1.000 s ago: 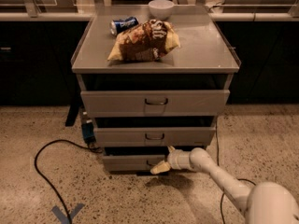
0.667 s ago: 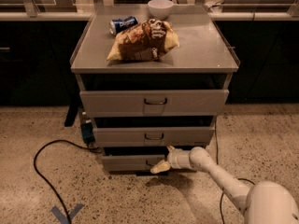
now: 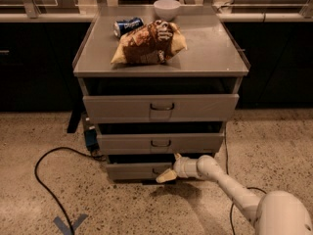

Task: Open bottom drawer

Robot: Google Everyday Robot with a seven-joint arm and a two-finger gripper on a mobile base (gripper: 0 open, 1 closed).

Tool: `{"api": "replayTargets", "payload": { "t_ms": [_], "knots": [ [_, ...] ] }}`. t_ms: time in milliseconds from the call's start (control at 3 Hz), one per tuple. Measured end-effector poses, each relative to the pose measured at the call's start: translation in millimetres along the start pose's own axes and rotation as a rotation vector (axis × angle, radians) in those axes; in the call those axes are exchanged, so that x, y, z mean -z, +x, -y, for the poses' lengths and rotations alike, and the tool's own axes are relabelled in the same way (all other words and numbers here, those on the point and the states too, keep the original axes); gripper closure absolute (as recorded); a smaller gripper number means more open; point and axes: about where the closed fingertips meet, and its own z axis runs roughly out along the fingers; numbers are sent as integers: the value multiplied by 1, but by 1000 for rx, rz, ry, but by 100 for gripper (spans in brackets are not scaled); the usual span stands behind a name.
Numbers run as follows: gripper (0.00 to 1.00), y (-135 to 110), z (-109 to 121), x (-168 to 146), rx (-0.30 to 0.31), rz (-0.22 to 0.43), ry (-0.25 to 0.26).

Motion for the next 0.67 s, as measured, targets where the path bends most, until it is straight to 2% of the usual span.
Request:
{"api": "replayTargets", "payload": {
  "t_ms": [333,667],
  "knots": [
    [0,7,-28,-36,-26,17,-40],
    [0,22,-59,-72,-94,15,-82]
  ]
}}
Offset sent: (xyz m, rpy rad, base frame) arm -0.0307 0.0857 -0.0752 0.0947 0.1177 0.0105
